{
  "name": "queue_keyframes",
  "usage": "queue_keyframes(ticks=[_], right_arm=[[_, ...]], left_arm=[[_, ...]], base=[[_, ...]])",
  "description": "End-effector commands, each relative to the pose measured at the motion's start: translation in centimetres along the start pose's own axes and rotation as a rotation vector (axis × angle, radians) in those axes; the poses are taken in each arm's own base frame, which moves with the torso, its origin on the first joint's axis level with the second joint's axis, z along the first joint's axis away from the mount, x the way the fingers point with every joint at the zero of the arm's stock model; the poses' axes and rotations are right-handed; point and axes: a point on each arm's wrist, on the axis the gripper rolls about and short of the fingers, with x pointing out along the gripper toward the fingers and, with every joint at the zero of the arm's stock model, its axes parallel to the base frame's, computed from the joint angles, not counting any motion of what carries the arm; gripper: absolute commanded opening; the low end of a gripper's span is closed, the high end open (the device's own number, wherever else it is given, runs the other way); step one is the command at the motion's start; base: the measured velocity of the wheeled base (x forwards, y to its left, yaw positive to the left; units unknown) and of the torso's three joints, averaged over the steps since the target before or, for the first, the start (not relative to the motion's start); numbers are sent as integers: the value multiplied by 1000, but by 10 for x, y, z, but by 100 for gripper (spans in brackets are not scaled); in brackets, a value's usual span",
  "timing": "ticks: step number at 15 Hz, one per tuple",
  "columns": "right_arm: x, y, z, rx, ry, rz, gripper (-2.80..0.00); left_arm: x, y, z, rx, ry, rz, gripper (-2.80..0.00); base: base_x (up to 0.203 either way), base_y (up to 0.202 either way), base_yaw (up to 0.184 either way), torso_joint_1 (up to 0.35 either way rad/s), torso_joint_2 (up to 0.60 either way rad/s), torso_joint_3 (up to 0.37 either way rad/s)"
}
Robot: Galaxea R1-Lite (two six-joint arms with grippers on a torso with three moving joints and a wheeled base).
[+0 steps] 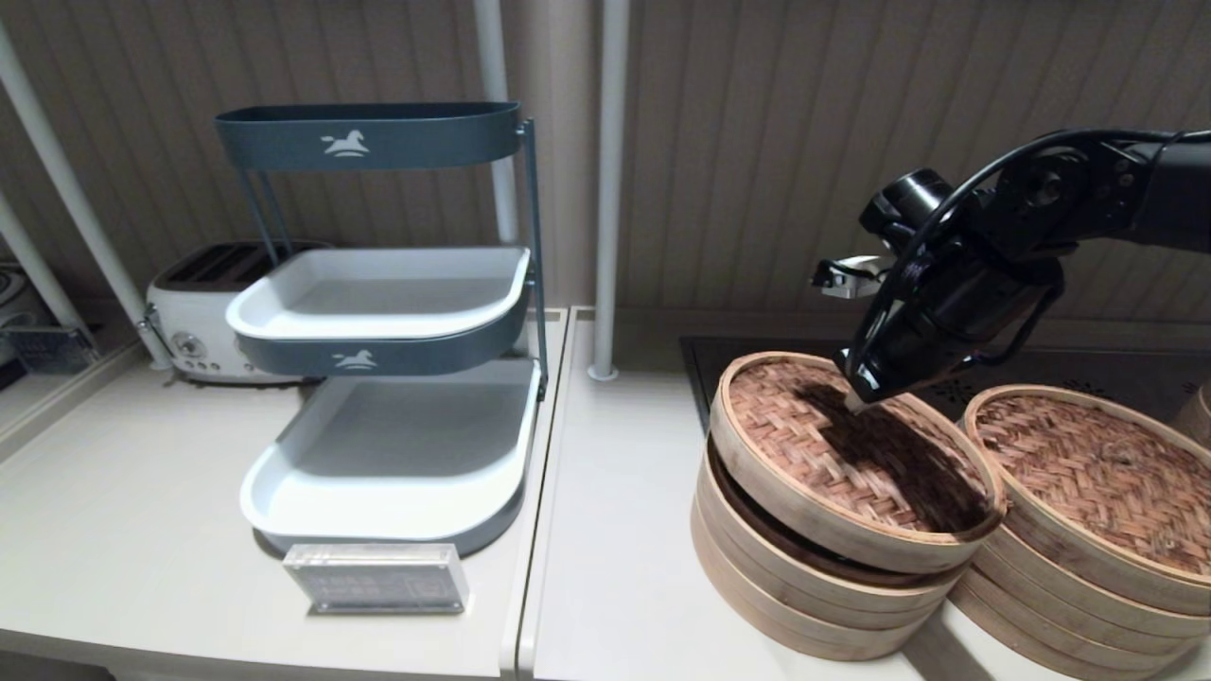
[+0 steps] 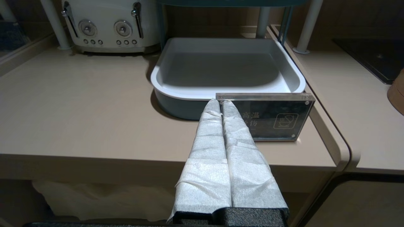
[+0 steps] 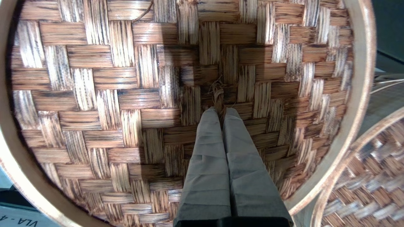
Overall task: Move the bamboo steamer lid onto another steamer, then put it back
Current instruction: Pick up the steamer
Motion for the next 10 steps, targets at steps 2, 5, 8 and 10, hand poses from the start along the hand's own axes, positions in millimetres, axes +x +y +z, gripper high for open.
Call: queue_keyframes(ticks=[2, 5, 8, 10], right_arm=[[-6, 2, -1, -7, -12, -9, -280], [-11, 3, -1, -11, -25, -16, -280], [-15, 4, -1, -17, -37, -27, -280], [-17, 7, -1, -23, -40, -38, -280]], left_arm=[[1, 0, -8, 0, 24, -2, -280], [2, 0, -8, -1, 25, -1, -280], [1, 0, -8, -2, 24, 0, -280], [1, 0, -8, -1, 24, 0, -280]], base=[[0, 0, 0, 0, 0, 0], [0, 0, 0, 0, 0, 0], [0, 0, 0, 0, 0, 0], [0, 0, 0, 0, 0, 0]])
